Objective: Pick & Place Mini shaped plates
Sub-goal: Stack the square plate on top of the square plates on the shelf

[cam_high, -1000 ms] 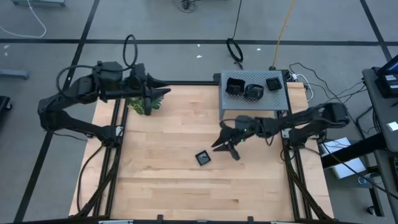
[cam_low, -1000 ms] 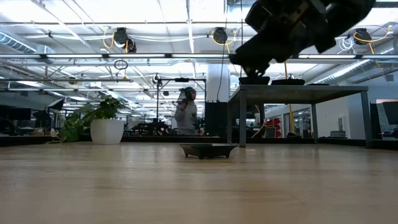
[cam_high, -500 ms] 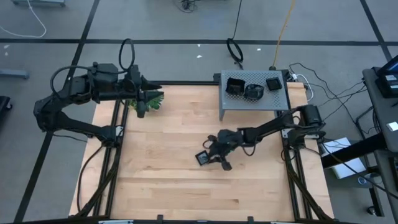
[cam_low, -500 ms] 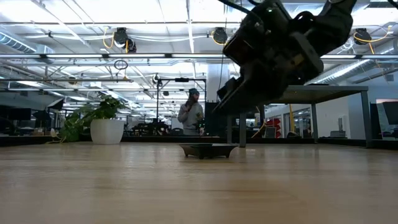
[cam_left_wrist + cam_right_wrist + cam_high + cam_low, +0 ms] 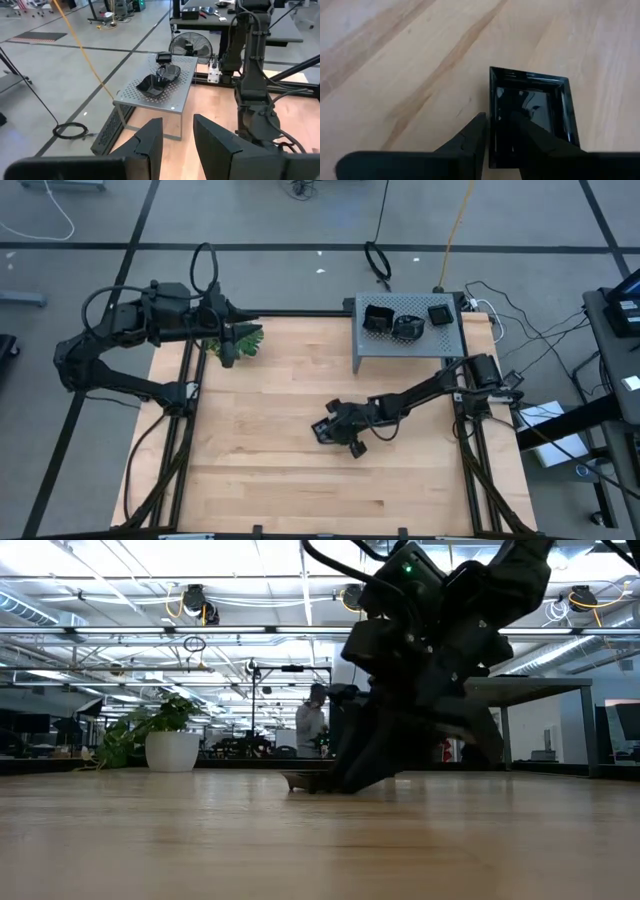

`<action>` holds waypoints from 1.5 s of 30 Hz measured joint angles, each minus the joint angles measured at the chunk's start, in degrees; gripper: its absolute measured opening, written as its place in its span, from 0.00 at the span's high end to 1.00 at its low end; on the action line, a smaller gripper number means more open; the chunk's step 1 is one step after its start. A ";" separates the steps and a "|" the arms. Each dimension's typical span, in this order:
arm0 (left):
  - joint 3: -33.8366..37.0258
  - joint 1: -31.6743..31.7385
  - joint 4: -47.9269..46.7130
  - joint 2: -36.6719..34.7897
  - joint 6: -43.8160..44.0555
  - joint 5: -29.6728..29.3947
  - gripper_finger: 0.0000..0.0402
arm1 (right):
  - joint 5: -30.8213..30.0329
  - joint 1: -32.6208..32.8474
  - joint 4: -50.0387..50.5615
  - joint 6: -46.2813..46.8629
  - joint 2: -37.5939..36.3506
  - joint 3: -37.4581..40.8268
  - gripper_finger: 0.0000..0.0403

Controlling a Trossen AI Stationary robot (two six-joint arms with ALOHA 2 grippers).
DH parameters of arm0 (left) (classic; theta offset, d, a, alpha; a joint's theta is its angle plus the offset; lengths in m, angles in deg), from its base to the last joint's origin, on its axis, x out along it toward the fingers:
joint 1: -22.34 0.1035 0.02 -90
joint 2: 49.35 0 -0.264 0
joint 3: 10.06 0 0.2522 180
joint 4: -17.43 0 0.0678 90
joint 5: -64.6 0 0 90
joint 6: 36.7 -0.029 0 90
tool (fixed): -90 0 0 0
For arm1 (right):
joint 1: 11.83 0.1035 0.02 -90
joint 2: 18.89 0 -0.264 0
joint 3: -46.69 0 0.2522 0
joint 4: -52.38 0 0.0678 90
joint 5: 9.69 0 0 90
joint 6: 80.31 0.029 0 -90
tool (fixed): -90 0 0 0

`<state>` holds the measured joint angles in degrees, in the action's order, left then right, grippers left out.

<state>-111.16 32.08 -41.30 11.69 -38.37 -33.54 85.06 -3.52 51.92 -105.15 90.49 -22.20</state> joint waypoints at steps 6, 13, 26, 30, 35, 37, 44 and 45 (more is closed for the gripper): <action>0.00 0.00 -0.02 0.00 -0.43 -0.02 0.72 | -0.31 0.58 0.45 0.52 -0.49 0.02 0.87; 0.00 0.00 0.00 0.00 -3.20 -0.47 0.72 | -0.44 0.97 7.15 4.95 -5.50 0.13 0.99; 0.00 -0.02 0.04 0.00 -5.75 -4.41 0.72 | -1.65 -3.66 24.45 10.41 -30.70 0.22 1.00; 0.00 -0.02 0.18 0.02 -5.70 -4.41 0.72 | -9.89 -5.46 21.90 12.37 -38.75 0.20 1.00; -0.02 0.00 2.54 0.09 -5.49 -4.49 0.72 | -34.40 -7.78 22.11 14.10 -47.05 0.20 1.00; -0.02 -0.01 4.41 0.09 -5.32 -4.50 0.72 | -44.47 -9.66 23.34 17.00 -49.64 0.20 1.00; -0.02 -0.02 12.96 0.09 -5.33 -4.49 0.72 | -61.76 -20.35 34.46 29.00 -57.01 0.20 1.00; -0.02 -0.01 13.89 0.09 -5.31 -4.48 0.72 | -61.57 -22.26 36.12 30.58 -57.85 0.20 1.00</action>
<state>-111.18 32.07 -27.41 11.78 -43.69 -38.02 23.48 -25.78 88.04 -74.57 32.65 -22.01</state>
